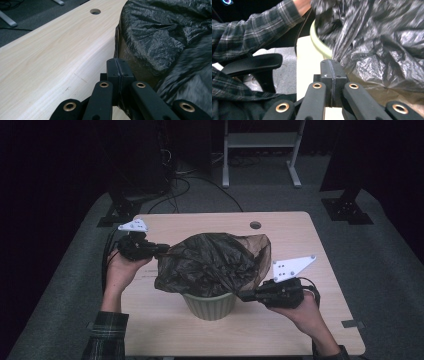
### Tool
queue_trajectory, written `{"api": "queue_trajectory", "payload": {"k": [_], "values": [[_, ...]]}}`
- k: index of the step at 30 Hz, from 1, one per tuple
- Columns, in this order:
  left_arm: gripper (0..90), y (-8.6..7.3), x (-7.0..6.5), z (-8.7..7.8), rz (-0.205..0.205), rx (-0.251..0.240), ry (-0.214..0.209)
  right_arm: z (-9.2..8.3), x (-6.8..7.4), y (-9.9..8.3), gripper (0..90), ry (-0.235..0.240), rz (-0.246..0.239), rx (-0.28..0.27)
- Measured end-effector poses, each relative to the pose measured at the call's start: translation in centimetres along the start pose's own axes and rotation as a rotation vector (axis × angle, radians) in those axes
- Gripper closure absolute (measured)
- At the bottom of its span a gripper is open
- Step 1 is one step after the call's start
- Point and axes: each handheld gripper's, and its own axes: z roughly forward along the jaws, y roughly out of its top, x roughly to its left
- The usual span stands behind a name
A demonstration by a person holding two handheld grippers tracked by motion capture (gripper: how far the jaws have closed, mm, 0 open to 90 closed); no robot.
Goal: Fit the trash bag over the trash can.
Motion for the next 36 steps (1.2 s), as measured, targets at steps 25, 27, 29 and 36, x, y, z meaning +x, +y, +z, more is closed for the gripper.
{"api": "queue_trajectory", "payload": {"k": [25, 27, 29, 36], "values": [[89.8, -1.3, -1.1, 1.7, 0.007, 0.028, -0.065, 4.2, -0.3, -6.5, 90.0, 0.062, 0.085, 0.107], [89.8, -1.5, -1.0, 1.7, 0.005, 0.027, -0.067, 4.9, -0.1, -6.3, 90.0, 0.07, 0.08, 0.116], [89.8, -1.5, -1.0, 1.5, 0.005, 0.025, -0.065, 5.3, -0.1, -6.2, 90.0, 0.079, 0.075, 0.123], [89.8, -1.3, -1.0, 1.2, 0.011, 0.019, -0.053, 4.1, 0.6, -4.9, 76.1, 0.041, 0.042, 0.097]]}}
